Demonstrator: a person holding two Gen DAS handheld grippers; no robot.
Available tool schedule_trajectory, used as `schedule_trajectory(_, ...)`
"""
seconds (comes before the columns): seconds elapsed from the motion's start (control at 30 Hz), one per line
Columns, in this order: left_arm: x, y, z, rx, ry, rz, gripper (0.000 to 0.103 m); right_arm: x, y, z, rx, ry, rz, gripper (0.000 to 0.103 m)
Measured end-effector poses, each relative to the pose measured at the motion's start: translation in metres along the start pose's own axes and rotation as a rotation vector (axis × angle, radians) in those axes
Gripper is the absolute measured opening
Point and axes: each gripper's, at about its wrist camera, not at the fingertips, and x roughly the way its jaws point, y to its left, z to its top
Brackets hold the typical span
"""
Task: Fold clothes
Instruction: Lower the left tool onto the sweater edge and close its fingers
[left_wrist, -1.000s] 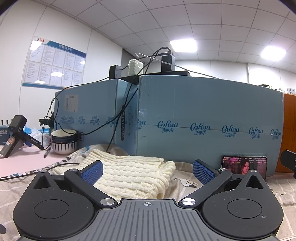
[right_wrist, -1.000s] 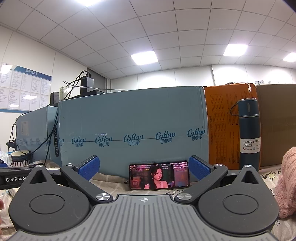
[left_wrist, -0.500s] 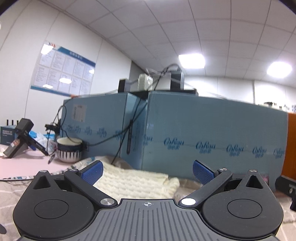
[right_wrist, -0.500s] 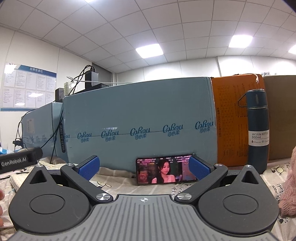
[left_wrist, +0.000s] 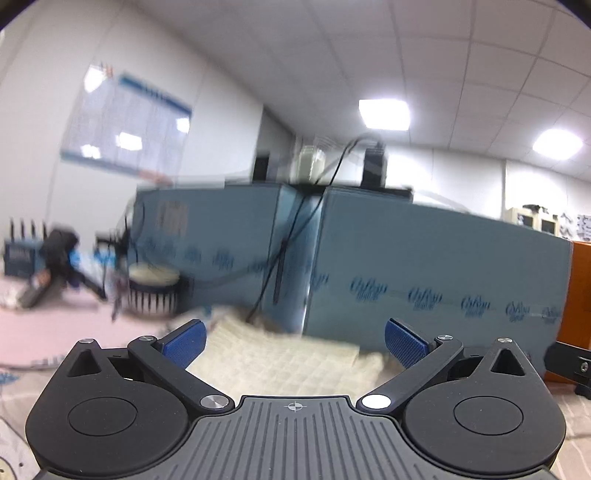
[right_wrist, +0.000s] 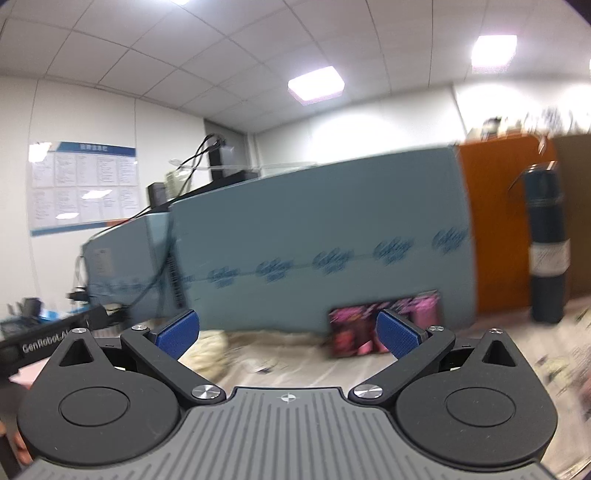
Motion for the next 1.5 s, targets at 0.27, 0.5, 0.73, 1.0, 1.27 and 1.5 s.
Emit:
schedule_trajectory(0.27, 0.036, 0.078, 0.005, -0.217, 0.205, -0.029, 0.103, 0.038, 0.043, -0.028, 0.166, 0.22, 0.148, 0.103)
schedule_trajectory(0.5, 0.084, 0.12, 0.006, -0.312, 0.384, -0.067, 0.103, 0.084, 0.05, -0.032, 0.263, 0.334, 0.191, 0.103)
schedule_trajectory(0.73, 0.115, 0.135, -0.008, -0.417, 0.491, -0.094, 0.103, 0.134, 0.041, -0.045, 0.354, 0.386, 0.208, 0.103)
schedule_trajectory(1.0, 0.145, 0.141, -0.028, -0.589, 0.489, -0.167, 0.103, 0.176, 0.044, -0.053, 0.335, 0.433, 0.211, 0.103)
schedule_trajectory(1.27, 0.142, 0.134, -0.029, -0.535, 0.441, -0.193, 0.102, 0.203, 0.064, -0.062, 0.271, 0.471, 0.244, 0.102)
schedule_trajectory(1.5, 0.137, 0.119, -0.027, -0.323, 0.407, -0.083, 0.034, 0.184, 0.08, -0.053, 0.233, 0.435, 0.233, 0.053)
